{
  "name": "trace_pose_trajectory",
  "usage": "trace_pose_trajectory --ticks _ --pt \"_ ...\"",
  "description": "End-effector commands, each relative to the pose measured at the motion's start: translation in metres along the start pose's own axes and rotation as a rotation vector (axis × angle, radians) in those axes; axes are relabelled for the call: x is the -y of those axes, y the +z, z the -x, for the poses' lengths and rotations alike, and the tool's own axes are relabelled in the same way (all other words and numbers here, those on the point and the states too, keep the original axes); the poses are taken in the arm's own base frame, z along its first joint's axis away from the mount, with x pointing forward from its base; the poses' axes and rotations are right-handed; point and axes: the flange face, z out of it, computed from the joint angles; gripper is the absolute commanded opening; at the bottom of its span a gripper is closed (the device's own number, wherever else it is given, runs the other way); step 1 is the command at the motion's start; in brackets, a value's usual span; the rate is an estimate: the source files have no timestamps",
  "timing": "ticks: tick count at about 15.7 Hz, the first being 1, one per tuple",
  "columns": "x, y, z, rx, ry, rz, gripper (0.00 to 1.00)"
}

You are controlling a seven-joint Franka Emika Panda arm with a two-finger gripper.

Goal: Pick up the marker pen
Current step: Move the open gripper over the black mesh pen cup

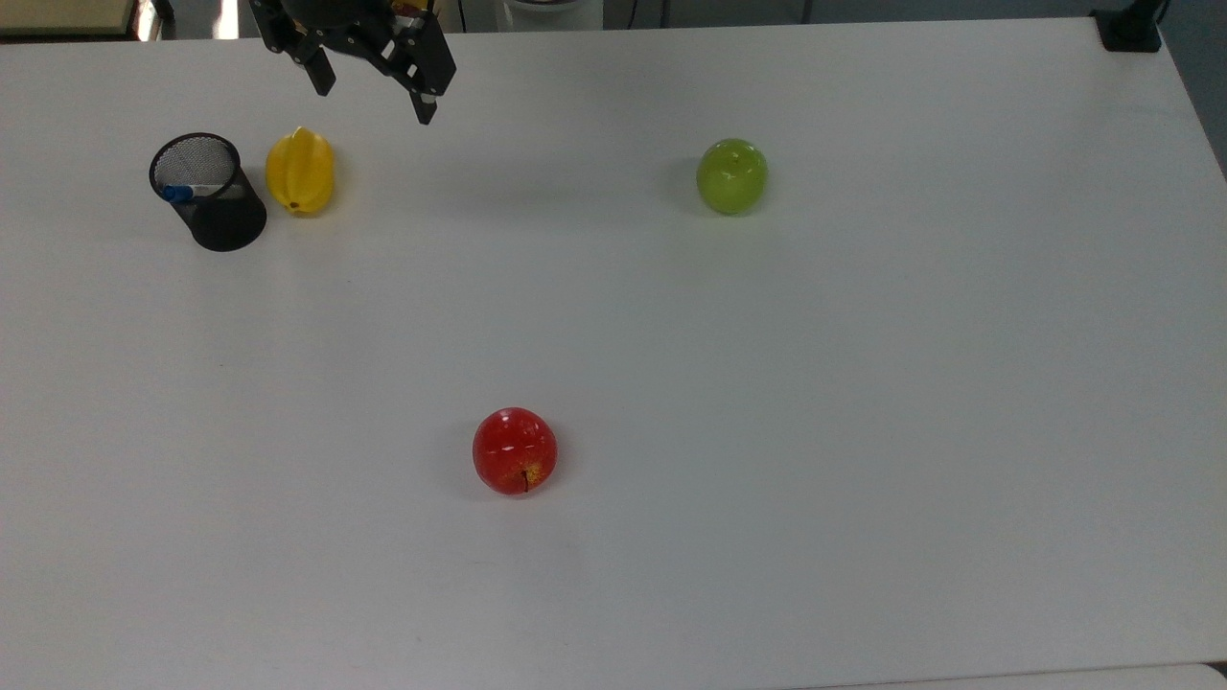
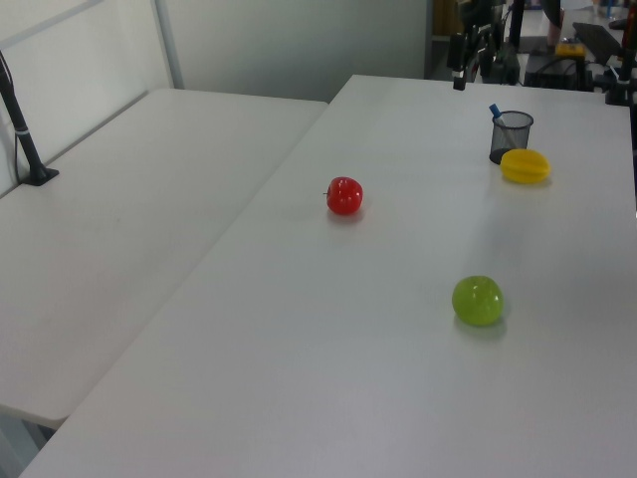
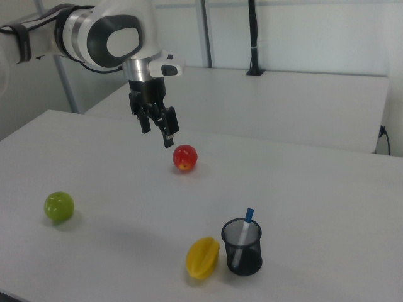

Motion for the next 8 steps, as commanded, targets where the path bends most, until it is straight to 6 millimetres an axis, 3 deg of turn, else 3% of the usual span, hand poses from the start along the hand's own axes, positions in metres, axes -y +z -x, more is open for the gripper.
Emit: trace_pose_trajectory --ticks 1,8 --pt "-0.003 0.0 0.004 0.02 0.007 0.028 1.0" --pt "-0.021 -0.005 0.0 0.003 0.035 0.02 1.0"
